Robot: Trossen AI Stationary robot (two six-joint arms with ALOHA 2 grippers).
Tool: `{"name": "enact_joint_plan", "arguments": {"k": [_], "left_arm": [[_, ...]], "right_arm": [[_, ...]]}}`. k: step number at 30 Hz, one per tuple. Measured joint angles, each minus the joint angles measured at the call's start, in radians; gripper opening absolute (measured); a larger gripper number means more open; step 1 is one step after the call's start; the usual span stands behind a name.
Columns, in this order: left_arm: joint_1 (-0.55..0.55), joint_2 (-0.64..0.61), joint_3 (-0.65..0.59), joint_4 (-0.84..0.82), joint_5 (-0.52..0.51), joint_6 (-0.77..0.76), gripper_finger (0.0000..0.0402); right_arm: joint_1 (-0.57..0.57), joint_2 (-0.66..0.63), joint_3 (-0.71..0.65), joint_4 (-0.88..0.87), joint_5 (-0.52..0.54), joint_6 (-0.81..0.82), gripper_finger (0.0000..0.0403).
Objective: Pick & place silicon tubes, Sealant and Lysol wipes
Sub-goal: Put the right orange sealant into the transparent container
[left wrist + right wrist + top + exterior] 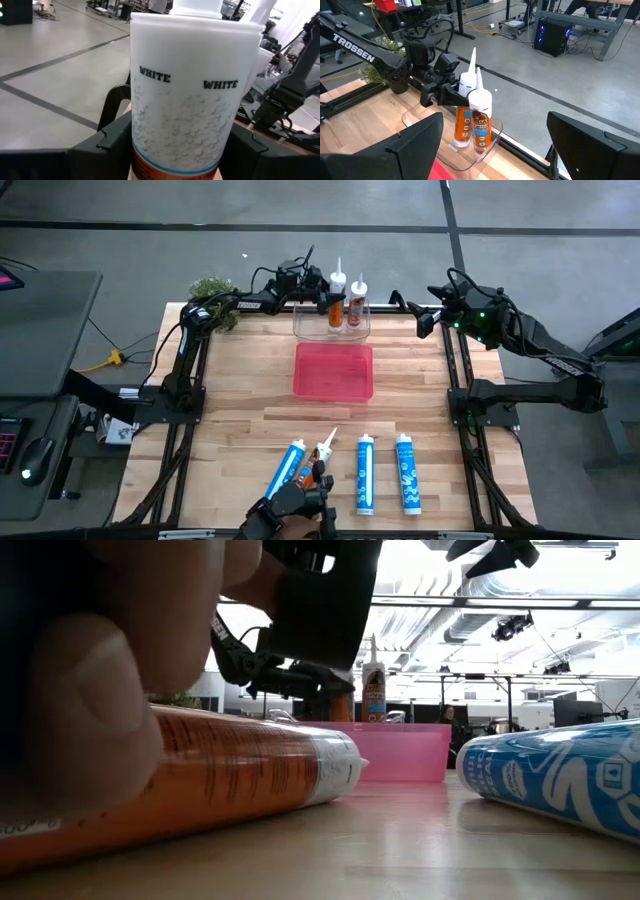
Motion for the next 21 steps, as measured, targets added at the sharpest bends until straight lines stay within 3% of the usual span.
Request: {"name": "enact_joint_plan", "arguments": {"k": [21], "left_arm": [[-0.002, 0.0, 0.0, 0.038, 0.056, 0.016, 0.0217]], "right_arm": [[0.0, 0.0, 0.0, -0.031, -0.005, 0.0, 0.0353]]}}
